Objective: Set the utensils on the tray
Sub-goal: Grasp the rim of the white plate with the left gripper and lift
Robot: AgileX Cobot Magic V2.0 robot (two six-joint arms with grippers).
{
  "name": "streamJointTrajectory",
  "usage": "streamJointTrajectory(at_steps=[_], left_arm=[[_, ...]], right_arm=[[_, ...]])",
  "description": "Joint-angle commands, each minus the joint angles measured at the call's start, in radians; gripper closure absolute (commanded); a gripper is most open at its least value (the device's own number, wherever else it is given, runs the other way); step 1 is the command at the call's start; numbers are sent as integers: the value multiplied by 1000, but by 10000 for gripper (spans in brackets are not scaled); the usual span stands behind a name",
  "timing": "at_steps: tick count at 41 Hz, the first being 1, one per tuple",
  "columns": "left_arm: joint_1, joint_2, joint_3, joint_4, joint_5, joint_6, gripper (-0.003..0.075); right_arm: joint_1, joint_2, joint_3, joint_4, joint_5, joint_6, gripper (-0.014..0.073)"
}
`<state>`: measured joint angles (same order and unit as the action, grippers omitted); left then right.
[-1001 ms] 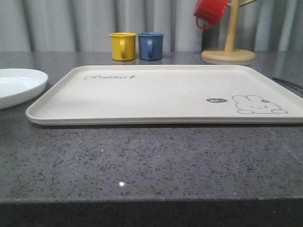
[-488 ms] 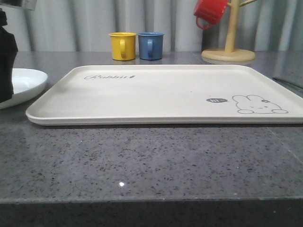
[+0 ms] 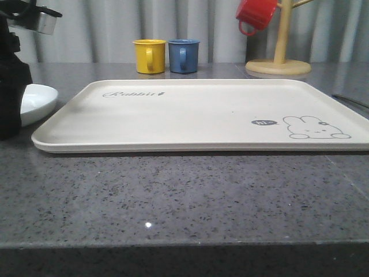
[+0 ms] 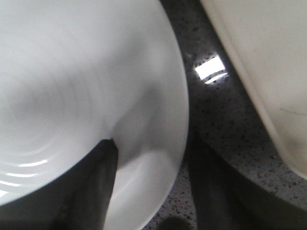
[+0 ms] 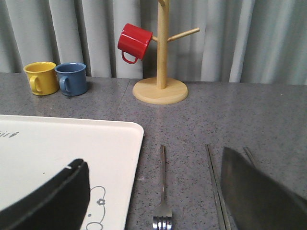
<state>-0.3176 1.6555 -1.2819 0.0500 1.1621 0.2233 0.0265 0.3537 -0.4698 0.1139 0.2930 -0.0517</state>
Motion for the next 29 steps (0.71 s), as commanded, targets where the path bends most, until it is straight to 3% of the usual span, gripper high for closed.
streamJointTrajectory(at_steps=[1, 8, 29], left_arm=[[-9, -37, -31, 4, -6, 5, 519], [-9, -37, -31, 14, -6, 9, 739], [-9, -107, -32, 19, -9, 9, 738]], right_arm=[[-5, 14, -36, 1, -82, -6, 4], [-5, 14, -36, 1, -82, -6, 4], [-5, 14, -36, 1, -82, -6, 4]])
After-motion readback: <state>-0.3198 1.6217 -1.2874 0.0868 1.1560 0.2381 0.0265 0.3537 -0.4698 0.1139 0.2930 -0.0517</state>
